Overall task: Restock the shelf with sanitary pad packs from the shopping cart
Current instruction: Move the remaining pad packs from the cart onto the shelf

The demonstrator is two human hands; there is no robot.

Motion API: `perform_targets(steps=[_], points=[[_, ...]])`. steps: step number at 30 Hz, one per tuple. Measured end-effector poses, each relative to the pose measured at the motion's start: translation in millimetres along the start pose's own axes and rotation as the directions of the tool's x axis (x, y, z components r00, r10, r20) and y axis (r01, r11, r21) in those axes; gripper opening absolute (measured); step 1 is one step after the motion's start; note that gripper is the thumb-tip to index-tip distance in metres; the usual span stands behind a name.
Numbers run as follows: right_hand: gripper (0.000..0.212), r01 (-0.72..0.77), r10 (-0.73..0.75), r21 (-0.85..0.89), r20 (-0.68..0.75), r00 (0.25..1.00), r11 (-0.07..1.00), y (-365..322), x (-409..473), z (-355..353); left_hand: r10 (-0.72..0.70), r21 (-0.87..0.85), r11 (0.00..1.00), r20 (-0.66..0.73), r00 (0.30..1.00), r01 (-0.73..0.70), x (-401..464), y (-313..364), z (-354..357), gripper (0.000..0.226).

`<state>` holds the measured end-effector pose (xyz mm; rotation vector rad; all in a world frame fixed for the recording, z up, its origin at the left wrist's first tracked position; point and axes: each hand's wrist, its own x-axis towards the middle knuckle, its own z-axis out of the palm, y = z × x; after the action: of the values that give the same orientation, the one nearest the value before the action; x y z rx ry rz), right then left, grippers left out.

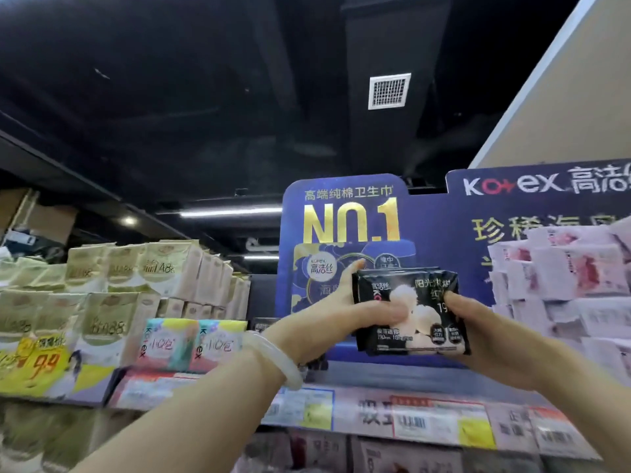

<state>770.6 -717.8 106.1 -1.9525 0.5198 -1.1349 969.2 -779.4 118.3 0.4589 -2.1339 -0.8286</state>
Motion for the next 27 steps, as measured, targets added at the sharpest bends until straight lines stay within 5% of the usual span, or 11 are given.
perform_targets(steps=[4,10,15,18,27], points=[[0.1,-0.114,0.113,-0.016,-0.058,0.992,0.993,9,17,-23,-0.031,-0.072,0.997,0.029,0.999,0.033,27,-21,-6,0.118],[0.076,-0.182,0.186,0.082,-0.044,0.981,0.98,23,36,-42,-0.043,-0.099,0.994,0.023,0.999,0.046,42,-41,-10,0.131],[0.043,-0.28,0.212,0.256,0.263,0.941,0.925,38,41,-47,-0.11,-0.063,0.991,0.076,0.991,0.114,42,-54,-4,0.137],[0.057,-0.299,0.299,0.168,0.027,0.954,0.939,40,40,-57,-0.143,-0.095,0.984,0.103,0.984,0.153,42,-53,-4,0.136],[0.102,-0.401,0.404,0.051,-0.104,0.909,0.915,42,47,-63,-0.271,-0.101,0.955,0.084,0.959,0.279,44,-51,-5,0.118]])
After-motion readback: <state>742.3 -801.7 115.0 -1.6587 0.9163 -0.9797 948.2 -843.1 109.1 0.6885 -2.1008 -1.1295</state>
